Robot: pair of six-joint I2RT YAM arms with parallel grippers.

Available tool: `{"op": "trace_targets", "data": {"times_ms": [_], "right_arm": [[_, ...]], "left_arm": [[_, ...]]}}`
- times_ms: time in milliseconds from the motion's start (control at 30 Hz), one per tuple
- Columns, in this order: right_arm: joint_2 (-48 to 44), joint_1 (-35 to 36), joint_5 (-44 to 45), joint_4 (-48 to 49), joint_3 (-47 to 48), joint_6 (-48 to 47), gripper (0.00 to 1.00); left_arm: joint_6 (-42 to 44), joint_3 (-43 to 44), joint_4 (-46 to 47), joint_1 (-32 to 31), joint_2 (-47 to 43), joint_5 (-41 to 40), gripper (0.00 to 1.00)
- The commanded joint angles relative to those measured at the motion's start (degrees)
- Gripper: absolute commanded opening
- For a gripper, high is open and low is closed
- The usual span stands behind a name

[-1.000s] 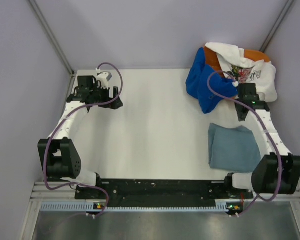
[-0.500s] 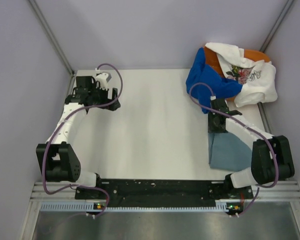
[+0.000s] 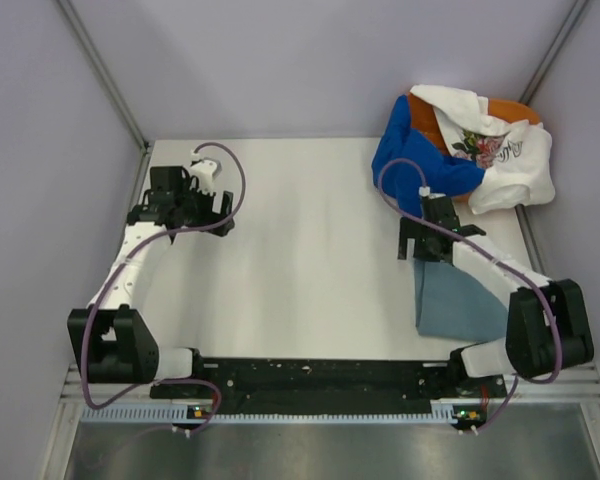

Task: Fold and stack the t-shirts
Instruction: Put the neatly folded tshirt into the corner of the board with the right arm

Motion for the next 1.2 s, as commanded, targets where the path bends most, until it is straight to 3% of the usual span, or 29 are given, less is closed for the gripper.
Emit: {"op": "trace_targets", "data": {"times_ms": [0,167,267,333,433,600,700,767,1167], "right_arm": [[-9.91,1.49,-3.03,2.56,2.89,-1.46,0.99],[-18.88,7.46,-8.90,8.87,1.76,-8.66,0.99],[-21.79,10.62,-19.18,19.22,-4.29,-10.25,0.99],[-23.02,13.61,-21.58,27.57,-8.95,-12.18,0.99],[-23.11,14.50,-21.59,37.08,-15.98,-12.81,0.99],[-23.46,14.50,-17.81,45.53,-23.63,-12.98,0.99],[-24.60,14.41,-16.93,50.80,-27.42,-12.81,0.99],[-25.05,14.41,-17.10,54.31,-29.61,-12.98,0.99],[-20.92,14.41,-19.21,62.32,-34.81,-12.54,0.99]], "left_arm": [[3.13,-3.96,2.83,-0.04,-6.20,-0.92,0.97],[4.19,-11.95,7.22,0.14,-13.22,-1.79,0.99],[4.98,-16.44,8.81,0.14,-17.80,-2.24,0.99],[5.24,-18.99,9.25,0.05,-20.09,-1.80,0.99],[4.89,-23.90,11.70,0.14,-23.25,-1.18,0.99],[-0.73,-35.59,25.49,0.05,-27.12,-6.45,0.99],[-0.56,-40.96,29.55,1.63,-29.49,-2.96,0.99],[-0.38,-42.20,28.59,1.90,-31.07,-0.13,0.99],[-2.05,-46.42,33.94,2.69,-31.08,-2.85,0.99]]}}
